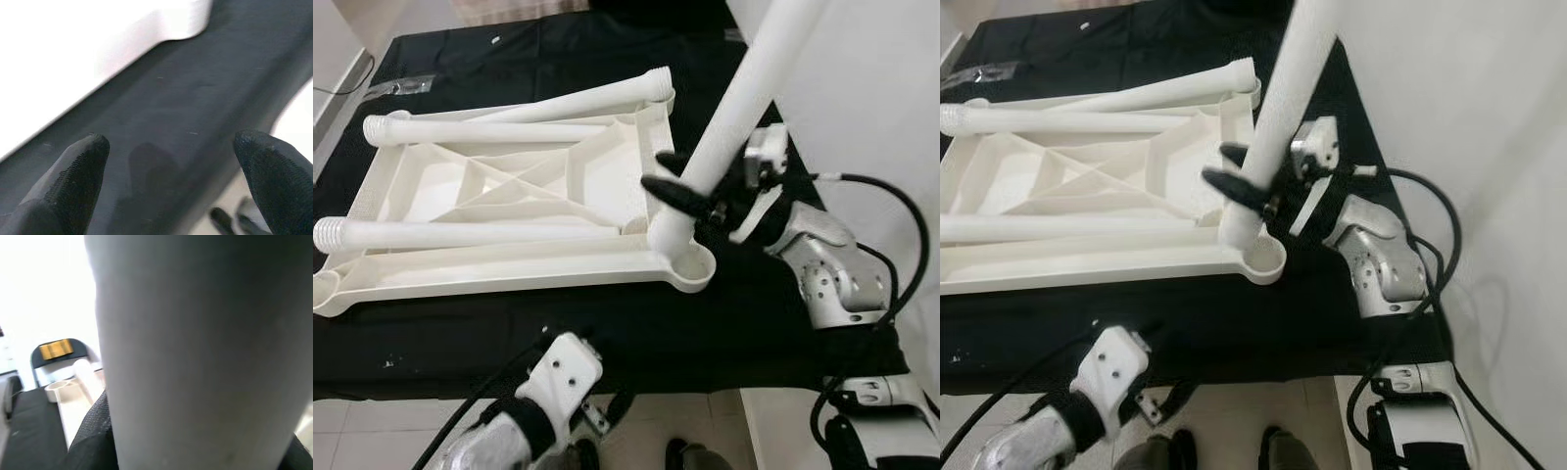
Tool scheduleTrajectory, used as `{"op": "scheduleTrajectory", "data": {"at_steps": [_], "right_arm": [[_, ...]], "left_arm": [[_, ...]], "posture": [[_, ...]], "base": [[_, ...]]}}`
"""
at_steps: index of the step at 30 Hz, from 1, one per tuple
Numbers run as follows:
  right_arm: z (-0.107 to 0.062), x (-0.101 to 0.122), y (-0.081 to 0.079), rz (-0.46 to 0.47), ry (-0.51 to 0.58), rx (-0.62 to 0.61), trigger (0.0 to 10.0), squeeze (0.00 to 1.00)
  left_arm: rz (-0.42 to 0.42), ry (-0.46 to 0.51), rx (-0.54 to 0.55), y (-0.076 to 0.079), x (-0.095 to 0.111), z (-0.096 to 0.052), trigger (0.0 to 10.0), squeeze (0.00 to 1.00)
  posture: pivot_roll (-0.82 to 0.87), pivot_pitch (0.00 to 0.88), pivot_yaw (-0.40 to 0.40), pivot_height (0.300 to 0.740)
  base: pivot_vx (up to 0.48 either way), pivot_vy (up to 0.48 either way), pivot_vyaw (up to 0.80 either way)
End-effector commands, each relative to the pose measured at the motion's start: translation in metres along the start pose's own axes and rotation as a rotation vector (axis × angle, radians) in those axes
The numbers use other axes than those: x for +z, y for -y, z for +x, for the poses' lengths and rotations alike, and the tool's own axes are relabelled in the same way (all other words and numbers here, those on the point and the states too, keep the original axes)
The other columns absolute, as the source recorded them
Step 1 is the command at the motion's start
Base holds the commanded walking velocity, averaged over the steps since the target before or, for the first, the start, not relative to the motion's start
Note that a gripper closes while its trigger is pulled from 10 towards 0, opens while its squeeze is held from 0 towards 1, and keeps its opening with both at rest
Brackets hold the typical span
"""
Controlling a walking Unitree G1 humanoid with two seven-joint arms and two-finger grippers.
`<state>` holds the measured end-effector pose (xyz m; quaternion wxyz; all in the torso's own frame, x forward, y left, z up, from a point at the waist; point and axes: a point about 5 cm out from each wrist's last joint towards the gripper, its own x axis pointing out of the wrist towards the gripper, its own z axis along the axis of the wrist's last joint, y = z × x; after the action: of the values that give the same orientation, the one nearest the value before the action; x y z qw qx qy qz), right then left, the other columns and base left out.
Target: Building children table
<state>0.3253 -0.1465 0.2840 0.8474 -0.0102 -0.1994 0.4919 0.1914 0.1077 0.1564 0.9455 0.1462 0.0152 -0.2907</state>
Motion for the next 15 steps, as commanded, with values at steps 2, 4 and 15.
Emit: {"op": "scheduleTrajectory", "data": {"at_steps": [2, 4, 15], "right_arm": [[-0.001, 0.007, -0.006, -0.026, 0.021, 0.007, 10.0, 0.0], [-0.001, 0.007, -0.008, -0.037, 0.019, 0.004, 10.0, 0.0], [0.009, -0.005, -0.029, -0.05, -0.003, -0.077, 10.0, 0.0]], "left_arm": [[-0.008, -0.04, 0.015, -0.002, -0.008, 0.002, 10.0, 0.0], [0.0, -0.041, 0.021, -0.004, -0.009, 0.004, 10.0, 0.0], [0.024, -0.032, 0.073, -0.012, -0.013, 0.021, 10.0, 0.0]], "posture": [[0.0, 0.226, 0.013, 0.74], [0.0, 0.22, 0.013, 0.74], [-0.02, 0.162, 0.011, 0.74]], "base": [[0.0, 0.0, 0.0], [0.0, 0.0, 0.0], [-0.151, 0.0, 0.0]]}}
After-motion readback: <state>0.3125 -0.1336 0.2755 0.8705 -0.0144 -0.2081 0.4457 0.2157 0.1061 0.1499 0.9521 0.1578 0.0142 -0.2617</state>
